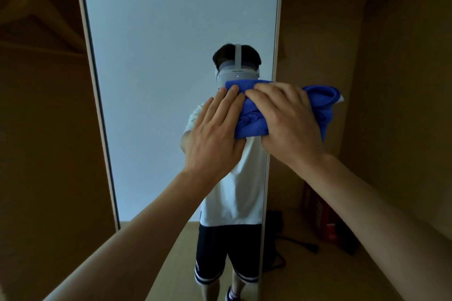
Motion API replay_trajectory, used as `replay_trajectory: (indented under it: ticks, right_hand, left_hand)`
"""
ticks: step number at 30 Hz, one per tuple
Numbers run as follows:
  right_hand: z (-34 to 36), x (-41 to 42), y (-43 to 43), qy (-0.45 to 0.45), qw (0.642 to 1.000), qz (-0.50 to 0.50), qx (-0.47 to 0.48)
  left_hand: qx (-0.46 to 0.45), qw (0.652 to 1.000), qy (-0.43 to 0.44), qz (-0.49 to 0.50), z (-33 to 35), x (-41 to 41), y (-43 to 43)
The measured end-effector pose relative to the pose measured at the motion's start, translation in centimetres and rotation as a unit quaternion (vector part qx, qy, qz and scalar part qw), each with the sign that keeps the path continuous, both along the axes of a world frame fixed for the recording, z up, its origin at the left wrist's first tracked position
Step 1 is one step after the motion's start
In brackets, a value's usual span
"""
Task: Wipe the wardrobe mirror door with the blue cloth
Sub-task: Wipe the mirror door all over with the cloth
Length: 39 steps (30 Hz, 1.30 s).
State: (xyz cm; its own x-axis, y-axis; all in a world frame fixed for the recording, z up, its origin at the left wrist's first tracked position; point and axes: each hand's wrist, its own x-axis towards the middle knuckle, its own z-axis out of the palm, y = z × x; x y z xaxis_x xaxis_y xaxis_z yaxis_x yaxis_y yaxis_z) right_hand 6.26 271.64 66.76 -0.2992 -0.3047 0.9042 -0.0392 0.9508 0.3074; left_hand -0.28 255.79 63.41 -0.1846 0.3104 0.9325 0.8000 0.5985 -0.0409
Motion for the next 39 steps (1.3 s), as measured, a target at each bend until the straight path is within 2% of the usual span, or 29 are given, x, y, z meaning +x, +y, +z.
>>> replay_trajectory:
  ticks: [10,21,39]
  right_hand:
    - [-8.1,0.2,-0.4,-0.025,0.999,-0.019,-0.007]
    - [-18.6,1.1,-0.9,-0.116,0.992,-0.028,-0.034]
    - [-32.7,2.1,-2.1,-0.191,0.978,-0.048,-0.071]
  left_hand:
    - [-0.027,1.000,-0.014,0.003,-8.0,-0.1,-0.5]
    - [-0.081,0.995,-0.046,0.031,-18.3,1.6,-1.4]
    - [-0.172,0.959,-0.220,0.042,-32.1,3.4,-3.0]
